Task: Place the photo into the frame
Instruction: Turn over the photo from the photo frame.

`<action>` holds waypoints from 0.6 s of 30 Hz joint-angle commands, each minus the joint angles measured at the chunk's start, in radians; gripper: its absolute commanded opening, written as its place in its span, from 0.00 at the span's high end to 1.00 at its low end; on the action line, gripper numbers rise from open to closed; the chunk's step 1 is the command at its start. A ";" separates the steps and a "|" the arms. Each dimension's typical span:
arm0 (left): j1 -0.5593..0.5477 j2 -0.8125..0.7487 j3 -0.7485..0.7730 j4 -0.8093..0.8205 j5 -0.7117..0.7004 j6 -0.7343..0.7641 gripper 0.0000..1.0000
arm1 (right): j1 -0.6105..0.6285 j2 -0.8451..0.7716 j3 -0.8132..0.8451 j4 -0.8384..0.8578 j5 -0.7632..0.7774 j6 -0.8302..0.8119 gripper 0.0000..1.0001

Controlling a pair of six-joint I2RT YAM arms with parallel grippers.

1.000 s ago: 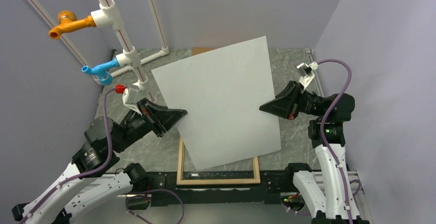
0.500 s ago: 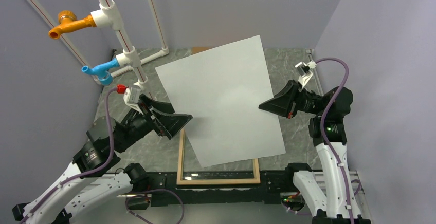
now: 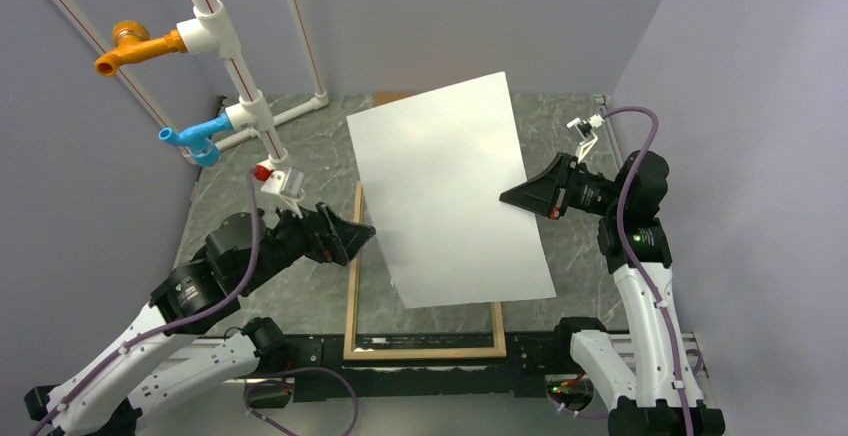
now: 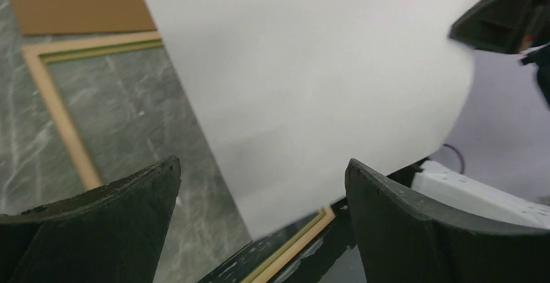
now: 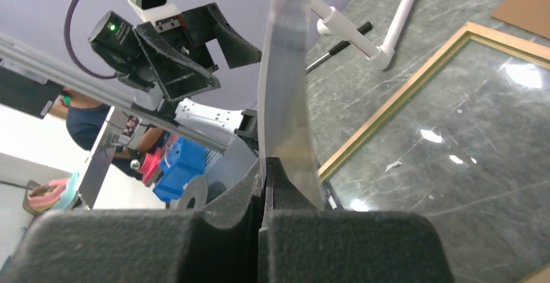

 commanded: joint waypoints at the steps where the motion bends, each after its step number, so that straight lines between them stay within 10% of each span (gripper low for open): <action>1: 0.003 0.070 0.046 -0.172 -0.086 0.008 0.01 | 0.003 0.014 0.037 -0.098 0.068 -0.070 1.00; 18: 0.005 0.348 -0.092 -0.256 -0.064 -0.057 0.01 | 0.003 0.103 0.048 -0.352 0.261 -0.189 1.00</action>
